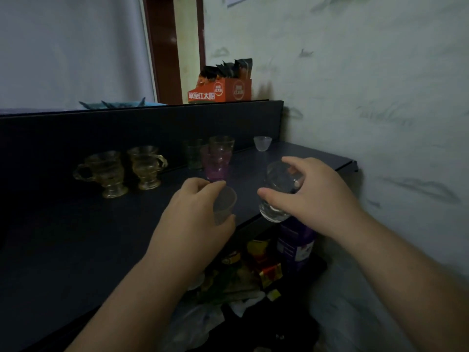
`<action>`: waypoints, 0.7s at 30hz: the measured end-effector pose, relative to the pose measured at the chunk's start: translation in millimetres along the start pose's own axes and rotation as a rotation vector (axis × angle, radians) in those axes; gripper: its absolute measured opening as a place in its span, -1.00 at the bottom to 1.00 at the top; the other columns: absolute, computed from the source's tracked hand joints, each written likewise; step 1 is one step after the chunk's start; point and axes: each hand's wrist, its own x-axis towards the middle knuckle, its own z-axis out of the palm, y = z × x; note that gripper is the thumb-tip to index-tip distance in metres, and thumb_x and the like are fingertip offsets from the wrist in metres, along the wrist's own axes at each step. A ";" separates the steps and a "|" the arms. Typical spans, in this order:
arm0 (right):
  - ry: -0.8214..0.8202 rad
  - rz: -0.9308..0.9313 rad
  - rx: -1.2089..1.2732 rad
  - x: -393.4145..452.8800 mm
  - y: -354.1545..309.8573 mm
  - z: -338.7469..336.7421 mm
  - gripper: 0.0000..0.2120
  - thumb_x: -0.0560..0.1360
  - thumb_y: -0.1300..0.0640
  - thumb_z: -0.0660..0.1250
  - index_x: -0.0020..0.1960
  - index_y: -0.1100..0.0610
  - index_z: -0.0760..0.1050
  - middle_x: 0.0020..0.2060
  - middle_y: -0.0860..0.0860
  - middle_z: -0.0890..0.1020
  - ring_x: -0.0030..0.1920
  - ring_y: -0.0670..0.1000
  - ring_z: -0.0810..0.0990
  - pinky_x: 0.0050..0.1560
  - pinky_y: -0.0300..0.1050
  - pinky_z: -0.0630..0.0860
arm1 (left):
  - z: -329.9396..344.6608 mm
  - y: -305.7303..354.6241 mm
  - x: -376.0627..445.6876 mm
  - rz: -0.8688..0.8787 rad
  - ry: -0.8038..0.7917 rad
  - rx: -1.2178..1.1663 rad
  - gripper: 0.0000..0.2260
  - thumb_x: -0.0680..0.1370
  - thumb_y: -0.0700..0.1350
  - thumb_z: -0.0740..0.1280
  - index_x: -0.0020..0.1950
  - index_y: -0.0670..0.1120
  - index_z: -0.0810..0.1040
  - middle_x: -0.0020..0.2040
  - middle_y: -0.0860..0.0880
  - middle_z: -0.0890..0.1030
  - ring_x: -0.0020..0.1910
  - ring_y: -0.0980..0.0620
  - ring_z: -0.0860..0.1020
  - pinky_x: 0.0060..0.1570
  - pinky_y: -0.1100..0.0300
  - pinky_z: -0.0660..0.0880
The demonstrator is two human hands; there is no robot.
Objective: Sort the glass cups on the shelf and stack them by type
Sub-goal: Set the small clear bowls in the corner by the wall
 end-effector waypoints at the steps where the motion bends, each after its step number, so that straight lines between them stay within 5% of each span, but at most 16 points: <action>1: -0.005 -0.002 -0.011 12.8 7.5 1.3 -0.15 0.27 -0.40 0.44 0.47 -0.08 0.39 0.18 -0.14 0.49 0.14 -0.12 0.49 0.07 -0.14 0.45 | 8.2 1.1 11.2 -0.002 0.004 -0.002 -0.40 0.46 0.17 0.38 0.47 0.18 0.28 0.33 0.16 0.30 0.20 0.15 0.37 0.06 0.24 0.42; 13: -0.174 -0.117 -0.113 169.6 66.7 51.6 -0.20 0.29 -0.39 0.46 0.39 0.02 0.47 0.22 0.01 0.54 0.19 0.02 0.54 0.01 -0.14 0.42 | 73.7 14.5 101.3 0.001 -0.014 0.065 -0.41 0.49 0.13 0.36 0.46 0.25 0.19 0.38 0.14 0.24 0.29 0.12 0.27 0.08 0.24 0.34; 21: -0.346 -0.235 -0.024 230.2 78.3 93.7 -0.17 0.28 -0.40 0.45 0.40 0.05 0.47 0.26 0.04 0.53 0.21 0.06 0.55 0.17 0.05 0.55 | 90.5 16.4 129.0 -0.102 0.084 0.194 -0.40 0.44 0.17 0.38 0.42 0.28 0.22 0.33 0.21 0.25 0.22 0.21 0.28 0.06 0.25 0.38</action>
